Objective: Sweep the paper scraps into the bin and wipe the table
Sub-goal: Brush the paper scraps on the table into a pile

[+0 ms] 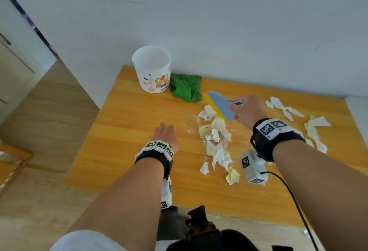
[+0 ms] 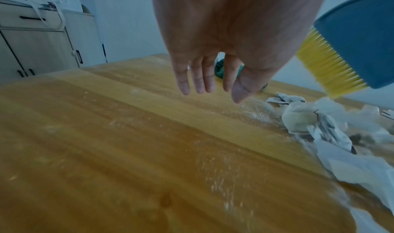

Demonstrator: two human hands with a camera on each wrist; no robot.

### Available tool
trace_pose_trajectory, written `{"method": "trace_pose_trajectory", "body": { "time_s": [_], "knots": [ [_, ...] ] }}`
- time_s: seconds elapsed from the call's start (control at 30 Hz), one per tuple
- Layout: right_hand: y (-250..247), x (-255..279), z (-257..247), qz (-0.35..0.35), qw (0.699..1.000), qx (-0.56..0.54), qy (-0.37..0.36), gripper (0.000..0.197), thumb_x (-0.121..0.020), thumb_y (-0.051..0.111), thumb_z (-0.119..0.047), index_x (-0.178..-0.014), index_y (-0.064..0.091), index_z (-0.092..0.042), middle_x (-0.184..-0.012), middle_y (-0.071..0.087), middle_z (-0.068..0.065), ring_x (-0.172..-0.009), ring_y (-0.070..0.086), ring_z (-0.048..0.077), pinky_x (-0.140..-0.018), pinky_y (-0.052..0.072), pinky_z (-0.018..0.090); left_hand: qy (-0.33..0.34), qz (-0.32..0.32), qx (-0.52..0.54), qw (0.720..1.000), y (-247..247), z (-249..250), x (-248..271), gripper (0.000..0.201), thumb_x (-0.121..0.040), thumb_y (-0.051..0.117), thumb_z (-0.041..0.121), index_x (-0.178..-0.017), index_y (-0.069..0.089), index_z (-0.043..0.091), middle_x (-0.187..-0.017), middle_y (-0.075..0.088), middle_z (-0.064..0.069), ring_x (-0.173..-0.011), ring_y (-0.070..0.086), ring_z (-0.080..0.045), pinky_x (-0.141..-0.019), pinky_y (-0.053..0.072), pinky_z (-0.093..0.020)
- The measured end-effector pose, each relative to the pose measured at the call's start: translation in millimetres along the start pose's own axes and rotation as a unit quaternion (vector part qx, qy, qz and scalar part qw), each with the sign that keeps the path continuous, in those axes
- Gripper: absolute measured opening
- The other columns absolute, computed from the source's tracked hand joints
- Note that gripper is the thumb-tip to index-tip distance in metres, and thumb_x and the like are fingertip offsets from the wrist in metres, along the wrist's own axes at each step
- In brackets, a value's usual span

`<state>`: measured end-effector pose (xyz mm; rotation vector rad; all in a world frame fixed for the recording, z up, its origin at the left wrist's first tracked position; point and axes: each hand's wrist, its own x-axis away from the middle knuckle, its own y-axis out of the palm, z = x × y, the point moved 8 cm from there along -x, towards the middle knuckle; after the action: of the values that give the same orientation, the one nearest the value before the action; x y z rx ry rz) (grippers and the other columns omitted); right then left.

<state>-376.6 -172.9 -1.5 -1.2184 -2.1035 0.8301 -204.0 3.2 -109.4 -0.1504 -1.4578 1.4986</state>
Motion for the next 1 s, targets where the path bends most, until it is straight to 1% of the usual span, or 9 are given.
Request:
{"method": "trace_pose_trajectory", "body": {
  "time_s": [0.07, 0.2, 0.33, 0.4, 0.53, 0.63, 0.77, 0.87, 1.0],
  "knots": [
    [1, -10, -10, 0.002, 0.997, 0.079, -0.027, 0.027, -0.093, 0.053, -0.020, -0.114, 0.069, -0.022, -0.069, 0.065, 0.003, -0.057, 0.059, 0.021, -0.048, 0.043, 0.025, 0.008, -0.005, -0.003, 1.000, -6, 4, -13, 0.055, -0.093, 0.047, 0.002, -0.145, 0.036, 0.015, -0.149, 0.025, -0.013, -0.134, 0.031, -0.033, -0.096, 0.047, -0.040],
    [-1, -31, -6, 0.004, 0.986, 0.166, -0.034, 0.031, -0.096, 0.049, -0.021, -0.121, 0.067, -0.022, -0.074, 0.063, 0.000, -0.049, 0.049, 0.015, -0.044, 0.038, 0.024, 0.039, -0.006, -0.011, 0.999, -19, 21, -41, 0.052, -0.094, 0.049, 0.005, -0.144, 0.038, 0.015, -0.145, 0.030, -0.012, -0.131, 0.035, -0.031, -0.098, 0.045, -0.039],
    [-25, -41, 17, 0.049, 0.987, 0.153, 0.006, 0.032, -0.095, 0.049, -0.018, -0.122, 0.067, -0.019, -0.084, 0.070, 0.007, -0.057, 0.056, 0.023, -0.050, 0.043, 0.027, 0.083, 0.014, -0.013, 0.996, -29, 45, -62, 0.050, -0.094, 0.049, 0.007, -0.142, 0.043, 0.017, -0.141, 0.035, -0.011, -0.129, 0.038, -0.029, -0.100, 0.044, -0.037],
    [-44, -42, 30, 0.075, 0.982, 0.172, 0.029, 0.030, -0.095, 0.048, -0.019, -0.118, 0.067, -0.021, -0.082, 0.068, 0.007, -0.062, 0.056, 0.025, -0.050, 0.041, 0.027, 0.099, 0.014, -0.012, 0.995, -29, 59, -69, 0.049, -0.094, 0.049, 0.007, -0.141, 0.044, 0.018, -0.141, 0.036, -0.010, -0.130, 0.037, -0.028, -0.103, 0.043, -0.038],
    [-79, -44, 71, 0.118, 0.943, 0.289, 0.115, 0.027, -0.095, 0.045, -0.026, -0.106, 0.070, -0.022, -0.080, 0.065, 0.006, -0.064, 0.053, 0.026, -0.052, 0.038, 0.025, 0.124, 0.009, -0.014, 0.992, -22, 91, -75, 0.046, -0.095, 0.050, 0.012, -0.140, 0.044, 0.020, -0.141, 0.037, -0.009, -0.131, 0.036, -0.028, -0.104, 0.043, -0.039],
    [-81, -49, 101, 0.080, 0.919, 0.354, 0.156, 0.029, -0.097, 0.042, -0.027, -0.088, 0.067, -0.016, -0.064, 0.054, 0.003, -0.052, 0.047, 0.020, -0.051, 0.036, 0.025, 0.115, 0.005, -0.018, 0.993, -17, 101, -80, 0.047, -0.096, 0.050, 0.012, -0.141, 0.043, 0.020, -0.143, 0.036, -0.009, -0.133, 0.035, -0.028, -0.106, 0.041, -0.040],
    [-57, -51, 110, 0.013, 0.929, 0.350, 0.116, 0.044, -0.098, 0.041, -0.031, -0.056, 0.043, -0.015, -0.053, 0.042, 0.002, -0.044, 0.039, 0.017, -0.044, 0.026, 0.023, 0.069, 0.014, -0.027, 0.997, -11, 99, -80, 0.046, -0.097, 0.048, 0.014, -0.142, 0.043, 0.018, -0.143, 0.035, -0.009, -0.132, 0.035, -0.029, -0.105, 0.042, -0.041],
    [-44, -52, 108, -0.030, 0.940, 0.328, 0.086, 0.045, -0.098, 0.041, -0.031, -0.056, 0.039, -0.014, -0.054, 0.044, 0.002, -0.046, 0.041, 0.017, -0.044, 0.027, 0.024, 0.037, 0.017, -0.033, 0.999, -6, 100, -77, 0.044, -0.096, 0.047, 0.013, -0.140, 0.044, 0.015, -0.142, 0.036, -0.011, -0.132, 0.035, -0.031, -0.103, 0.043, -0.042],
    [-35, -52, 100, -0.059, 0.958, 0.277, 0.052, 0.046, -0.096, 0.045, -0.026, -0.055, 0.031, -0.013, -0.051, 0.032, 0.002, -0.043, 0.030, 0.017, -0.044, 0.021, 0.025, 0.014, 0.022, -0.026, 0.999, -4, 101, -76, 0.044, -0.095, 0.049, 0.013, -0.138, 0.044, 0.014, -0.143, 0.036, -0.012, -0.132, 0.035, -0.032, -0.102, 0.044, -0.043]
  ]
}}
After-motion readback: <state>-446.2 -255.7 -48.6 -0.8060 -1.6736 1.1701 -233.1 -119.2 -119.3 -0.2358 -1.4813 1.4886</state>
